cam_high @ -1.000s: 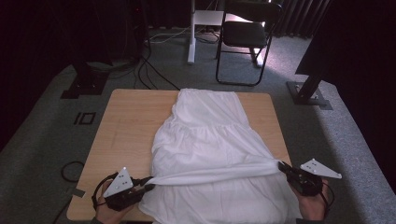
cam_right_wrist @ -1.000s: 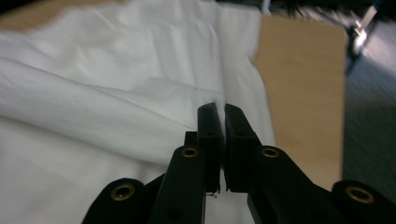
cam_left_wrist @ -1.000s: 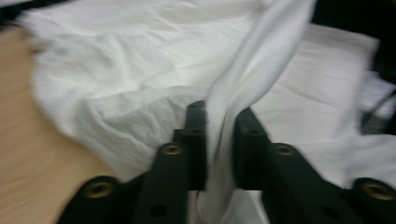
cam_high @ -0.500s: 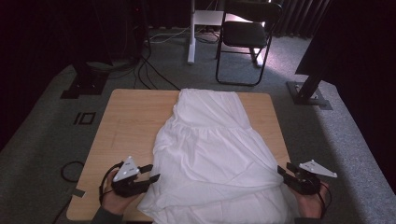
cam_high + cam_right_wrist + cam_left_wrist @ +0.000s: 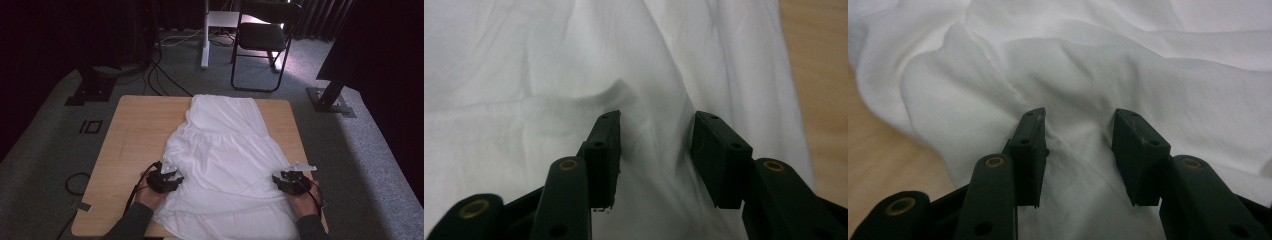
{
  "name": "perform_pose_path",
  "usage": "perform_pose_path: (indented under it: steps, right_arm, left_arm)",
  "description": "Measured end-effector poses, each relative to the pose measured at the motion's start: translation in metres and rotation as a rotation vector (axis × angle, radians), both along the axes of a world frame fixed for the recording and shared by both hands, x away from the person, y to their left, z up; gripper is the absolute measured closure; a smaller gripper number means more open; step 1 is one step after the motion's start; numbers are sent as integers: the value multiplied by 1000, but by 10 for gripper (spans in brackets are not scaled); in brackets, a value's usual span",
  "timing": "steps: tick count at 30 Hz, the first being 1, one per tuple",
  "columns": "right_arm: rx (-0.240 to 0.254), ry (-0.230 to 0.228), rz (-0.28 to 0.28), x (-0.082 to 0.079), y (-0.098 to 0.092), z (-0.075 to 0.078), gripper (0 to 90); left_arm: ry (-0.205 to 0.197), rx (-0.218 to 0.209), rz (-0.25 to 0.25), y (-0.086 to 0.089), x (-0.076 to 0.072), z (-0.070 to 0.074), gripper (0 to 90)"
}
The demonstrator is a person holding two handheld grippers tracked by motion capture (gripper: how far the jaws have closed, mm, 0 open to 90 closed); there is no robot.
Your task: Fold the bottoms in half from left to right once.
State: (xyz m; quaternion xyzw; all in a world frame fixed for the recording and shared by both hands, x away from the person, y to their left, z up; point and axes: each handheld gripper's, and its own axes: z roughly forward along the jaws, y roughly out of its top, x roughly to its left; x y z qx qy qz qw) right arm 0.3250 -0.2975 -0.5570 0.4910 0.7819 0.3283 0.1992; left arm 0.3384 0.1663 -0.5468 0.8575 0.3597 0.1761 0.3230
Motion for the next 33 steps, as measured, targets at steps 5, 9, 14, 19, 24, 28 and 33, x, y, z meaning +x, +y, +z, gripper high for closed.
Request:
perform_pose_path:
  steps: [5,9,14,19,24,28,33]
  right_arm:
    - [-4,-4,0,35,13,1,548]
    - [-8,4,-20,61,19,3,547]
    - [5,1,-68,78,25,18,540]
    - [45,-30,10,71,36,28,467]
    - [24,49,5,73,36,6,574]
    - [-31,38,51,54,33,14,872]
    - [20,-47,43,16,9,33,888]
  left_arm:
    - [-23,27,91,7,36,2,575]
    - [-5,11,151,16,59,3,549]
    - [3,11,158,21,54,13,505]
    - [-11,23,118,25,30,23,488]
    - [9,31,105,25,8,15,467]
    - [19,66,77,21,-10,11,428]
    - [24,34,40,17,-30,9,403]
